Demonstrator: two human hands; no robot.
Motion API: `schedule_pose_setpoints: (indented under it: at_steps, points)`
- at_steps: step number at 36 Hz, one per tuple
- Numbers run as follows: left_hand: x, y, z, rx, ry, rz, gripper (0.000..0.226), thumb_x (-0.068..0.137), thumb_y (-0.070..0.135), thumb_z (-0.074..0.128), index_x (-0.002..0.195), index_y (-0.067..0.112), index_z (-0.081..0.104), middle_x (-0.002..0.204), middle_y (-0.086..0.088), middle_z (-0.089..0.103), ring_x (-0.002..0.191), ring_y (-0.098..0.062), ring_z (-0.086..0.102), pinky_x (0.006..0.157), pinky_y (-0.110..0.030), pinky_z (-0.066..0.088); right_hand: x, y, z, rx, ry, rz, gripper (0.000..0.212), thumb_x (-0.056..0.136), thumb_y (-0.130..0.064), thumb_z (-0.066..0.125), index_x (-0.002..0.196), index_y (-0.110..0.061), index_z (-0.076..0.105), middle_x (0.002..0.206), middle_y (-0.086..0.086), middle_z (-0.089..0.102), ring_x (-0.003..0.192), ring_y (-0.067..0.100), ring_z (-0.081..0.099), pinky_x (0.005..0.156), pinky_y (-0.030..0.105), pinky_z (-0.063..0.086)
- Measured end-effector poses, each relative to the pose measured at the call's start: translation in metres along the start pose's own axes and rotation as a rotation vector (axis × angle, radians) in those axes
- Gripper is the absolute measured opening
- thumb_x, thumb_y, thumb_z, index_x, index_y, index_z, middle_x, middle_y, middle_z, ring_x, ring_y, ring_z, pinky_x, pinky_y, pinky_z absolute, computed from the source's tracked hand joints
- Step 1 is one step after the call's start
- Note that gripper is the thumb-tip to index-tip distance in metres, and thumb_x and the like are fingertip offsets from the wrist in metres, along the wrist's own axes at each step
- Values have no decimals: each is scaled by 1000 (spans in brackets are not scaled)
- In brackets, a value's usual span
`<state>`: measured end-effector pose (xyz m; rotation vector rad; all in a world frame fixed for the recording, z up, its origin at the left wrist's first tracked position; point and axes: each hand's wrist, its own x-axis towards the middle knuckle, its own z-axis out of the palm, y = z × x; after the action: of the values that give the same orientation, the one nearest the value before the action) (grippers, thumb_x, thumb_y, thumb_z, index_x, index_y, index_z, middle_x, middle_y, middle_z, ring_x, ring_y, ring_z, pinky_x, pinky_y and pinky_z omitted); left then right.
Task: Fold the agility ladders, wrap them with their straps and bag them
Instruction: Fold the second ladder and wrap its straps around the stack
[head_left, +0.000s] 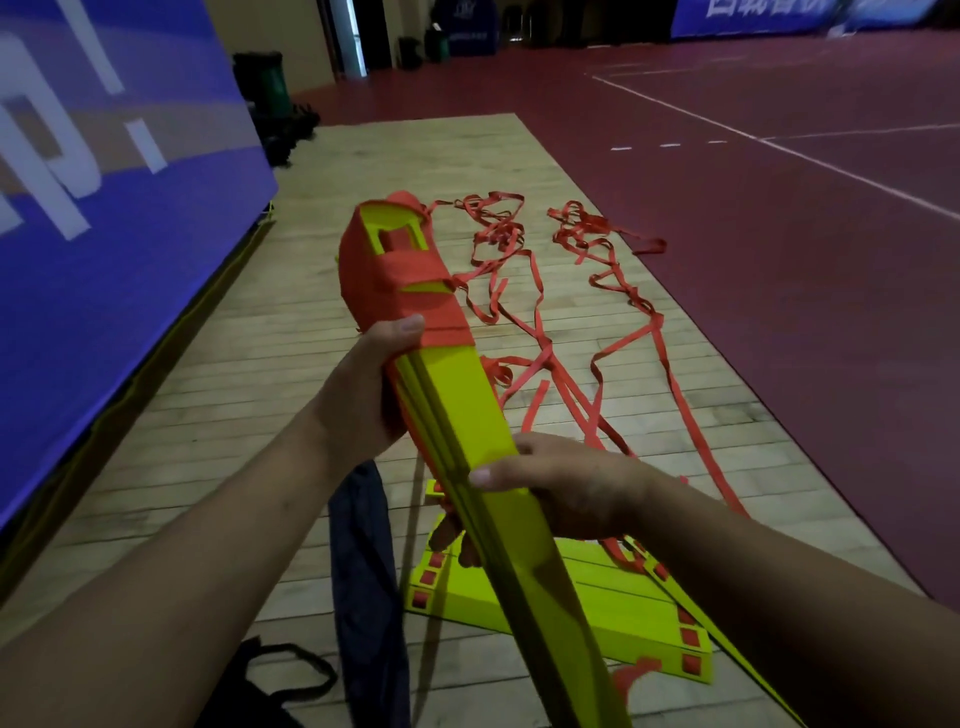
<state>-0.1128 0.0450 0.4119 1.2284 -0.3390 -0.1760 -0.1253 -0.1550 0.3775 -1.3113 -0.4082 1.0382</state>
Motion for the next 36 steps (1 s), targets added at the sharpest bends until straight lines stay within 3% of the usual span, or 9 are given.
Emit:
schedule_pose_setpoints:
  at_steps: [5, 10, 13, 16, 20, 23, 28, 32, 36]
  points:
    - [3, 9, -13, 178, -23, -40, 58, 54, 67, 84, 99, 32, 75, 94, 3, 73, 92, -19, 71, 80, -34, 59, -2, -6, 14, -84, 50, -110, 23, 87, -18, 69, 104, -4, 64, 92, 15, 72, 83, 29, 70, 78, 35, 59]
    - [-2, 20, -29, 721, -3, -151, 105, 54, 97, 54, 113, 11, 64, 91, -6, 76, 83, -26, 73, 77, -36, 56, -15, -15, 15, -181, 315, -196, 10, 93, -20, 66, 99, -12, 63, 77, 4, 72, 67, 17, 70, 59, 26, 55]
    - [-2, 19, -27, 649, -54, -231, 99, 60, 90, 60, 112, 6, 60, 80, -4, 71, 65, -28, 67, 64, -37, 58, -12, -13, 11, -319, 391, -210, 15, 94, -27, 68, 104, -22, 58, 85, 9, 67, 70, 24, 69, 65, 36, 58]
    - [2, 11, -13, 527, 13, -316, 74, 78, 71, 62, 108, 3, 57, 61, -3, 57, 49, -19, 56, 56, -32, 51, -1, -6, 11, -546, 538, -141, 24, 96, -34, 66, 109, -27, 47, 91, 5, 64, 71, 18, 67, 61, 31, 59]
    - [2, -17, 9, 451, 241, -351, 64, 74, 68, 67, 88, 6, 64, 60, -7, 56, 51, -21, 56, 62, -36, 47, 9, 9, 17, -1118, 732, -106, 37, 100, -33, 58, 123, -22, 32, 92, -7, 51, 70, 9, 54, 50, 17, 33]
    - [2, -30, 12, 368, 388, -331, 53, 80, 61, 69, 78, 9, 67, 62, -11, 58, 51, -23, 57, 62, -36, 47, 9, 13, 15, -1264, 717, -101, 46, 100, -33, 57, 134, -18, 28, 102, -1, 48, 79, 15, 48, 53, 19, 28]
    - [4, -23, 10, 283, 356, -223, 45, 76, 55, 60, 74, 11, 66, 65, -8, 61, 57, -21, 57, 57, -30, 45, 0, -6, 2, -859, 560, -142, 44, 94, -52, 61, 117, -19, 44, 99, 2, 61, 85, 21, 65, 67, 32, 55]
    - [5, -10, 8, 78, 222, -71, 31, 74, 41, 66, 85, 13, 63, 73, -4, 62, 71, -24, 61, 74, -39, 49, -9, -15, -16, -380, 383, -95, 54, 85, -61, 55, 120, -21, 59, 111, 3, 68, 104, 24, 68, 93, 44, 56]
    - [7, -5, 5, -40, 171, -8, 37, 67, 40, 70, 90, 13, 62, 78, -5, 59, 76, -24, 62, 79, -42, 52, -8, -4, -13, 38, 50, 54, 61, 89, -60, 55, 118, -7, 62, 103, 9, 75, 95, 24, 73, 85, 34, 58]
